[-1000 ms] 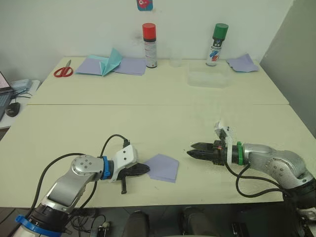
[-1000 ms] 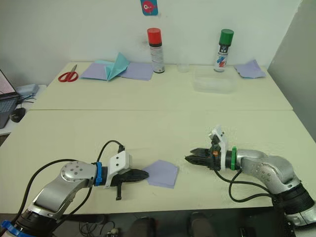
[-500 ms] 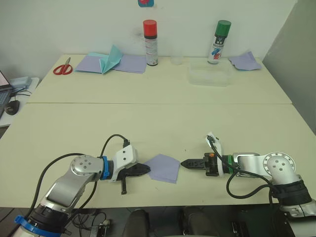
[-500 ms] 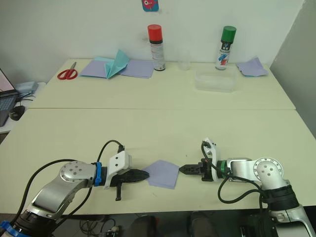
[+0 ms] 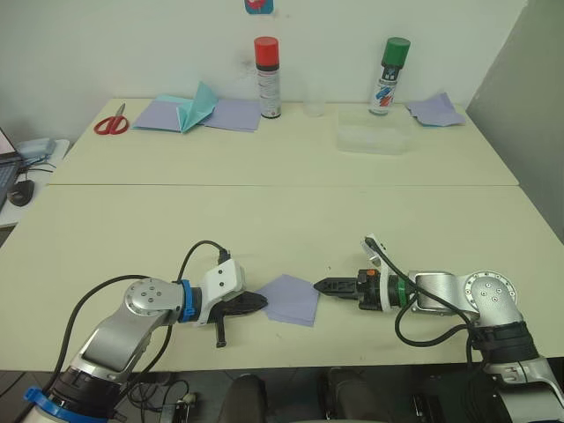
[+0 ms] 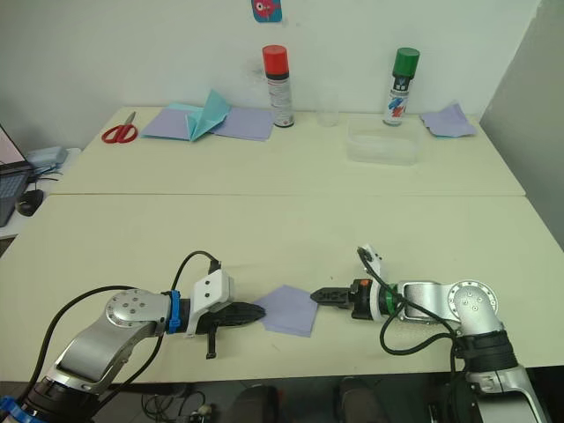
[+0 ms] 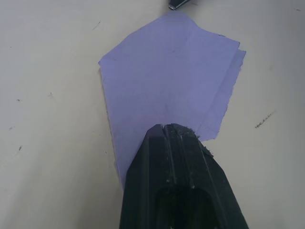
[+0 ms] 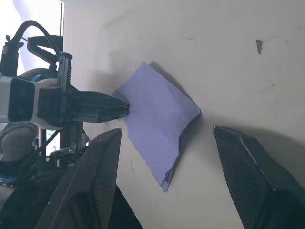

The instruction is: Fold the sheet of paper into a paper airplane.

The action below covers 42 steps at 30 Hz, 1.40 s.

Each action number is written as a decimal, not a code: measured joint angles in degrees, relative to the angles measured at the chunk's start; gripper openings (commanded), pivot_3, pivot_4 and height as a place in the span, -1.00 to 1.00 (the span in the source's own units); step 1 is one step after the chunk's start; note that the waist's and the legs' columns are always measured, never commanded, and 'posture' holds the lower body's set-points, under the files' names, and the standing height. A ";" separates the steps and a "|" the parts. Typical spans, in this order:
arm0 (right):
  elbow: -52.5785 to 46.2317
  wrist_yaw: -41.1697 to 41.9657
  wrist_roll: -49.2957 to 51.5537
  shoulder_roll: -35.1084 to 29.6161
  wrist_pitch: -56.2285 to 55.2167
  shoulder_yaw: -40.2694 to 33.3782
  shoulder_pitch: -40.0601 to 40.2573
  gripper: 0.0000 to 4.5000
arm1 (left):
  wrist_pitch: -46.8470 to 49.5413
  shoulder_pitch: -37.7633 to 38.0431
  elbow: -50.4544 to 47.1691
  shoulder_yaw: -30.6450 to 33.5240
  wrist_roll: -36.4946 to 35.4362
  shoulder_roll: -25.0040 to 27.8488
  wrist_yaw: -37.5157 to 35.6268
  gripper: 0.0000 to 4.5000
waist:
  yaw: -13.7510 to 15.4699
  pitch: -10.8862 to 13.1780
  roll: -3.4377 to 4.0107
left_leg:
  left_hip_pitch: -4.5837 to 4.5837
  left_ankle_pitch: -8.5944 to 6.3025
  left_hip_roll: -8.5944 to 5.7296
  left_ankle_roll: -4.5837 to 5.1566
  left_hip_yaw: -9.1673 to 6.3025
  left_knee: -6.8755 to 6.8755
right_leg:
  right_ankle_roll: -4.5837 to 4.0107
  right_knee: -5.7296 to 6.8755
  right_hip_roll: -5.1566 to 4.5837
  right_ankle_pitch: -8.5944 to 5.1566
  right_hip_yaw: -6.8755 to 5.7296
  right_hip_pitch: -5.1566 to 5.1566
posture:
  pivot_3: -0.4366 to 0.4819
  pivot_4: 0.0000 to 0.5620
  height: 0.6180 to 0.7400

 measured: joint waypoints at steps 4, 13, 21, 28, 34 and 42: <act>0.98 -3.99 4.55 0.23 -1.63 0.72 0.02 0.47 | 0.00 0.01 -0.03 -0.01 0.00 -0.01 0.17 -1.00 | -0.03 0.00 0.00 | -0.01 0.00 0.00 0.00 0.01 0.00 | 0.00 0.00 0.00 0.00 0.03 0.00 | -0.05 -0.47 1.00; 1.31 -9.52 12.84 -1.19 -4.81 4.50 0.27 0.47 | -0.02 -0.07 -0.12 -0.13 0.00 -0.02 0.19 -1.00 | -0.22 0.00 0.00 | -0.04 0.00 0.03 0.00 0.01 -0.01 | -0.01 -0.02 -0.03 0.00 0.06 -0.01 | -0.05 -0.47 1.00; 1.22 -9.64 13.07 -0.77 -6.58 5.66 0.27 0.47 | -0.04 -0.05 -0.03 -0.24 0.02 -0.03 0.22 -1.00 | -0.32 0.00 0.01 | -0.02 0.00 0.08 0.00 -0.01 -0.01 | -0.01 -0.02 -0.03 0.00 0.04 -0.02 | -0.05 -0.47 1.00; 3.33 -7.07 9.99 1.63 -7.25 5.94 -0.73 0.47 | -0.02 -0.12 0.08 -0.39 0.02 -0.12 0.36 -1.00 | -0.33 -0.01 0.01 | -0.02 0.00 0.11 0.01 0.00 -0.01 | 0.00 -0.02 -0.03 0.00 0.06 -0.02 | -0.05 -0.47 1.00; 5.28 -3.28 4.36 4.80 -6.95 5.57 -2.02 0.47 | 0.14 -0.26 0.37 -0.44 0.08 -0.17 0.39 -1.00 | -0.34 -0.08 0.08 | 0.03 0.00 0.23 0.01 -0.01 -0.01 | 0.00 -0.02 -0.01 0.00 0.04 -0.01 | -0.05 -0.47 1.00; 5.07 6.74 -7.06 7.03 -5.49 5.44 -3.20 0.47 | 0.61 -0.75 0.62 -0.50 0.08 -0.41 0.36 -1.00 | -0.35 -0.18 0.21 | 0.04 0.00 0.23 0.01 0.00 -0.01 | -0.12 -0.02 0.00 -0.07 0.05 -0.01 | -0.05 -0.47 1.00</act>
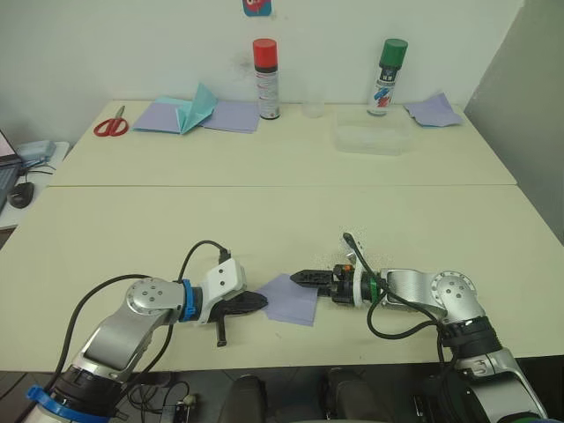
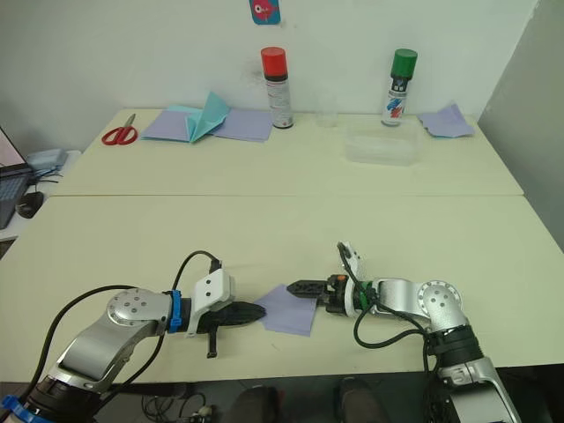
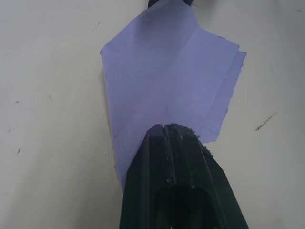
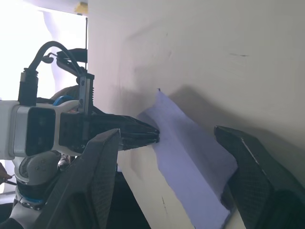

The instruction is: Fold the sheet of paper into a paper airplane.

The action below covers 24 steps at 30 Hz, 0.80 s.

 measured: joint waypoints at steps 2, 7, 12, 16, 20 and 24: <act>-1.03 3.68 -3.66 -0.43 0.30 0.14 -0.02 0.47 | 0.03 -0.01 -0.03 -0.01 0.00 -0.08 0.00 -1.00 | 0.02 0.00 0.00 | -0.01 0.00 -0.01 0.00 0.00 0.00 | 0.00 -0.01 0.00 0.00 0.00 0.00 | -0.05 -0.47 1.00; -4.97 13.46 -14.64 -0.81 -1.33 1.83 0.45 0.30 | 0.11 0.01 -0.08 0.01 0.00 -0.20 0.00 -1.00 | 0.08 0.00 0.01 | -0.01 0.00 -0.02 0.00 -0.01 0.00 | 0.00 -0.02 -0.01 0.00 -0.03 -0.01 | -0.05 -0.47 1.00; -6.45 19.20 -23.72 -0.23 -4.12 2.80 1.36 -0.46 | 0.36 -0.17 -0.09 -0.04 -0.01 -0.25 -0.08 -1.00 | 0.13 0.02 0.01 | -0.03 0.00 -0.04 0.00 -0.01 0.00 | -0.02 -0.03 -0.02 -0.01 0.00 -0.03 | -0.05 -0.47 1.00; -10.02 23.49 -29.30 0.28 -6.53 3.68 1.79 -0.98 | 0.88 -0.12 -0.41 -0.04 -0.02 -0.11 -0.25 -1.00 | 0.14 0.01 0.01 | -0.03 0.00 -0.03 0.00 -0.01 0.00 | 0.00 -0.06 -0.02 0.00 -0.02 -0.02 | -0.05 -0.47 1.00; -11.49 27.10 -34.92 0.65 -9.68 4.86 2.82 -0.98 | 1.87 -0.18 -0.63 0.07 -0.04 0.50 -0.24 -1.00 | 0.13 0.01 0.00 | -0.02 0.00 -0.02 0.00 -0.02 -0.01 | -0.02 -0.07 -0.02 -0.02 -0.03 -0.03 | -0.05 -0.47 1.00; -12.49 31.53 -40.16 0.30 -12.43 6.76 3.16 -0.98 | 2.52 0.33 -0.89 0.45 -0.34 0.71 -0.03 -1.00 | 0.09 0.02 0.01 | -0.02 0.00 0.00 -0.01 -0.03 -0.01 | -0.07 -0.07 -0.01 -0.04 -0.03 -0.05 | -0.05 -0.47 1.00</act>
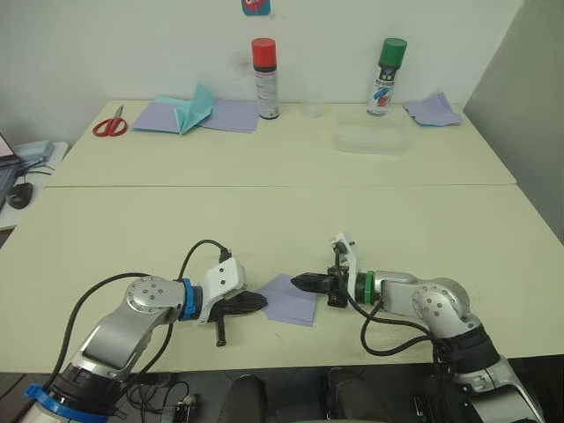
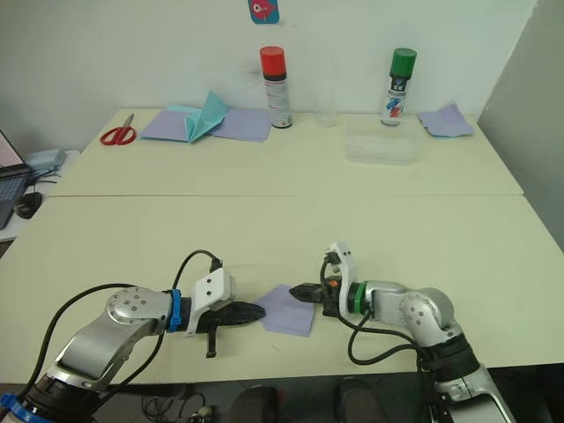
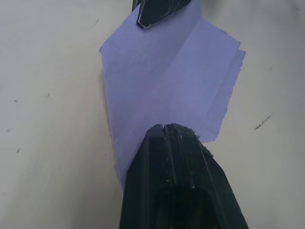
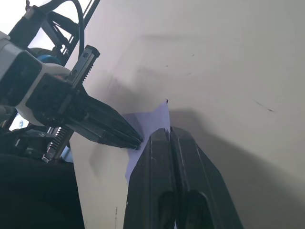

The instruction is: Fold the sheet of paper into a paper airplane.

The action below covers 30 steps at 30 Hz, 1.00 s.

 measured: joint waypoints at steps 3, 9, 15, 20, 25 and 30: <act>-0.79 3.18 -3.87 -0.88 -2.31 1.50 0.19 -0.98 | 0.80 0.65 -0.83 0.71 -0.32 0.01 0.30 -1.00 | -0.12 0.02 0.00 | -0.01 0.00 -0.01 0.00 0.00 -0.03 | 0.02 0.00 0.01 0.01 0.01 -0.03 | -0.05 -0.47 1.00; -0.95 10.25 -11.66 -2.57 -7.61 4.70 -0.51 -0.98 | 2.50 2.41 -2.36 1.80 -1.18 0.27 0.99 -1.00 | -0.15 0.05 0.00 | -0.02 -0.01 -0.19 -0.01 0.01 -0.17 | -0.01 0.01 0.04 -0.01 -0.11 -0.06 | -0.05 -0.47 1.00; -0.72 19.06 -17.62 -3.93 -13.73 7.67 -2.70 -0.98 | 3.23 2.83 -2.82 1.97 -1.33 0.21 1.86 -1.00 | -0.15 0.06 0.00 | 0.00 -0.01 -0.23 -0.01 -0.03 -0.19 | -0.02 0.01 0.09 -0.01 -0.17 -0.05 | -0.05 -0.47 1.00; -0.37 25.76 -23.16 -4.29 -20.68 10.00 -2.77 -0.98 | 3.80 3.03 -3.28 2.01 -1.39 0.18 2.35 -1.00 | -0.15 0.06 0.01 | 0.02 -0.01 -0.23 -0.01 -0.01 -0.18 | -0.01 0.03 0.09 -0.01 -0.16 -0.05 | -0.05 -0.47 1.00; 2.79 29.38 -30.46 -4.61 -26.51 13.47 -4.56 -0.98 | 4.10 3.25 -3.45 2.07 -1.79 0.17 2.82 -1.00 | -0.17 0.05 0.00 | 0.04 -0.01 -0.24 -0.01 0.00 -0.17 | -0.01 0.04 0.09 -0.01 -0.16 -0.04 | -0.05 -0.47 1.00; 6.17 29.90 -36.66 -3.29 -32.06 15.75 -4.59 -0.98 | 4.16 3.44 -3.55 2.07 -2.05 0.19 3.24 -1.00 | -0.16 0.05 0.00 | 0.06 -0.01 -0.25 -0.01 0.00 -0.17 | -0.01 0.07 0.10 -0.01 -0.15 -0.03 | -0.05 -0.47 1.00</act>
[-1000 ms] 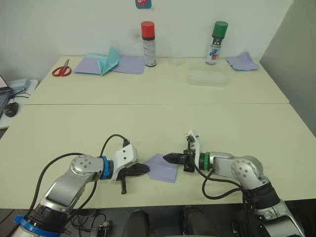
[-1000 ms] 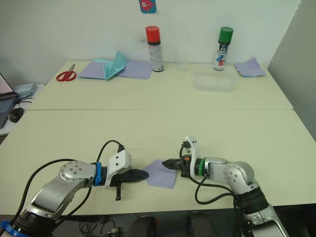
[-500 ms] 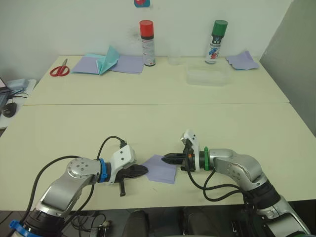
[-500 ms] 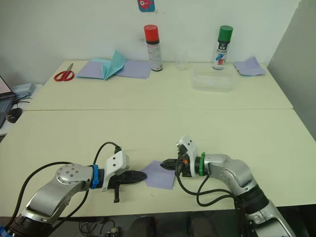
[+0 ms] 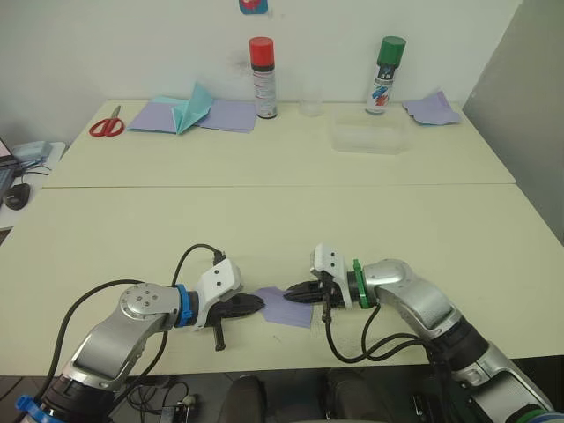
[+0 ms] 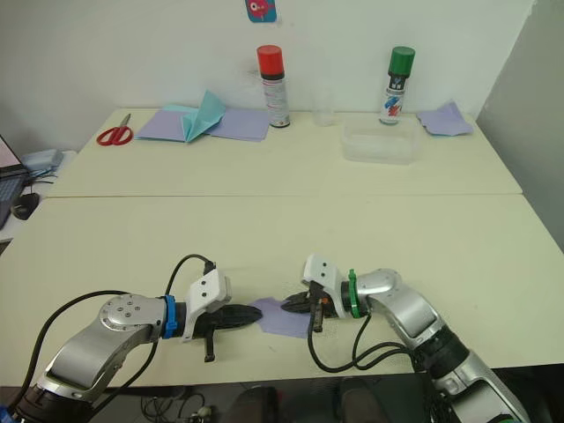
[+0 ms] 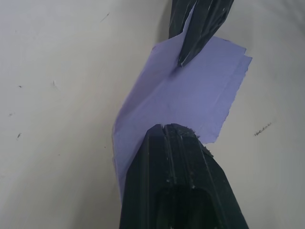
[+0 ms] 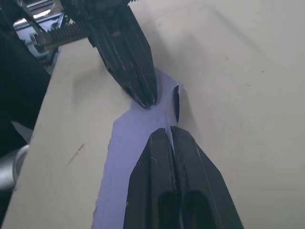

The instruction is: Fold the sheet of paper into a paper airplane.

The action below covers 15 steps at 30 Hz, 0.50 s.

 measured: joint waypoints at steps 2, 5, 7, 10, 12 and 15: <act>0.25 0.60 -0.98 0.19 -0.79 0.19 0.01 -0.98 | 0.00 0.02 -0.01 0.00 -0.05 0.01 0.08 -1.00 | 0.00 0.00 0.00 | 0.00 0.00 0.00 0.00 0.01 0.01 | 0.00 0.00 0.00 0.00 0.01 0.01 | -0.05 -0.47 1.00; 0.43 1.64 -2.31 0.20 -2.31 0.44 0.02 -0.98 | 0.00 0.09 -0.02 0.01 -0.14 0.04 0.09 -1.00 | 0.00 0.00 0.00 | 0.01 0.00 0.00 0.00 0.01 0.01 | 0.00 0.00 0.00 0.00 0.01 0.01 | -0.05 -0.47 1.00; 0.65 2.39 -2.80 0.22 -3.13 0.46 0.08 -0.98 | 0.00 0.11 -0.04 0.01 -0.18 0.05 0.08 -1.00 | 0.01 0.00 0.00 | 0.00 0.00 -0.01 0.00 0.01 0.01 | 0.00 0.00 0.00 0.00 0.01 0.01 | -0.05 -0.47 1.00; 1.23 3.48 -4.27 0.20 -5.92 0.46 0.09 -0.98 | 0.00 0.10 -0.04 0.00 -0.20 0.05 0.07 -1.00 | 0.01 0.00 0.00 | 0.00 0.00 -0.02 0.00 0.02 0.01 | 0.00 0.00 0.00 0.00 0.01 0.01 | -0.05 -0.47 1.00; 2.01 4.32 -5.01 0.13 -8.59 0.47 0.14 -0.98 | 0.00 0.07 -0.04 -0.02 -0.20 0.05 0.07 -1.00 | 0.01 0.00 0.00 | 0.00 0.00 -0.02 0.00 0.02 0.01 | 0.00 0.00 0.00 0.00 0.01 0.01 | -0.05 -0.47 1.00; 2.32 5.88 -6.39 -0.03 -11.39 0.58 0.34 -0.98 | 0.00 0.05 -0.04 -0.04 -0.20 0.05 0.07 -1.00 | 0.02 0.00 0.00 | 0.00 0.00 -0.02 0.00 0.02 0.01 | 0.00 0.00 0.00 0.00 0.00 0.02 | -0.05 -0.47 1.00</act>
